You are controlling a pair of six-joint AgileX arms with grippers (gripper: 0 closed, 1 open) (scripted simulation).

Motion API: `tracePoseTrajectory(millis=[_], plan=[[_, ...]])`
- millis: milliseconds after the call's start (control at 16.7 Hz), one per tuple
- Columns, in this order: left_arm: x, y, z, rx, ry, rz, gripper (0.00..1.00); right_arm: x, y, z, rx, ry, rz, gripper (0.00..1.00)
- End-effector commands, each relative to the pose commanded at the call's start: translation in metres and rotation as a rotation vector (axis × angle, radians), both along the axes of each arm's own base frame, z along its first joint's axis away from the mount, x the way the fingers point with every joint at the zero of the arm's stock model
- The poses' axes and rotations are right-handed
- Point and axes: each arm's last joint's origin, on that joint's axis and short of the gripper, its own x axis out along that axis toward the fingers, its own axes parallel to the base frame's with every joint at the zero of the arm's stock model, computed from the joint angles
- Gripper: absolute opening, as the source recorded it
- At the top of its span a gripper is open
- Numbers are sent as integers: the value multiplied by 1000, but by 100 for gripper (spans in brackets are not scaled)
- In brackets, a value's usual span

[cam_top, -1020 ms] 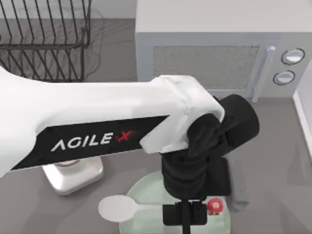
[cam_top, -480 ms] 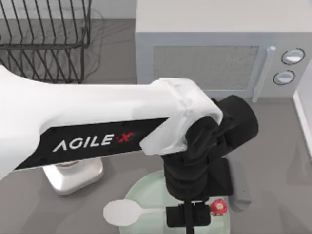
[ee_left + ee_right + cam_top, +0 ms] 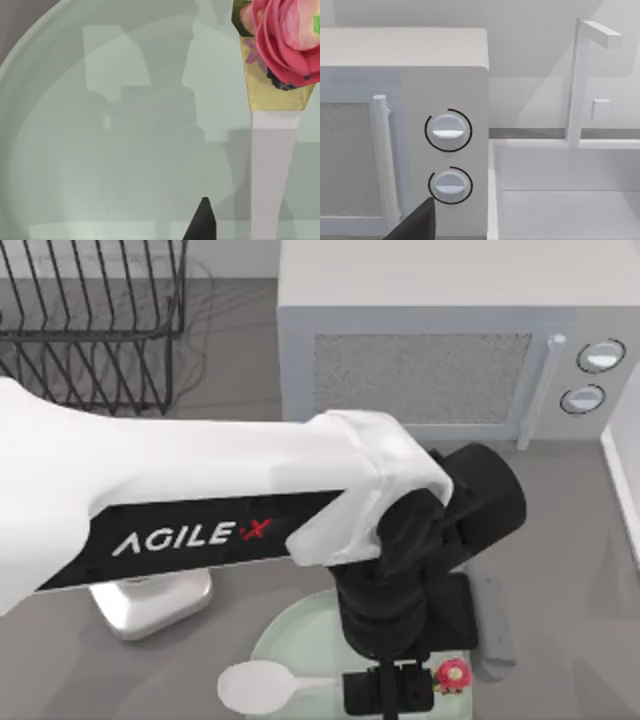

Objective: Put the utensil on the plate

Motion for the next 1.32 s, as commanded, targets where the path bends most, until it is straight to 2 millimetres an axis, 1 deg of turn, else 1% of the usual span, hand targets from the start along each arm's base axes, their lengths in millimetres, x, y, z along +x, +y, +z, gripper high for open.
tracePoseTrajectory(millis=[300,660,900,1320], plan=[[1,-1,-6,4,-41,-12,0,0,0,0,0,0,0,100],[1,2,-32,60,-48,-21,0,0,0,0,0,0,0,100],[1,2,-32,60,-48,-21,0,0,0,0,0,0,0,100],[1,2,-32,60,-48,-21,53,0,0,0,0,0,0,100]])
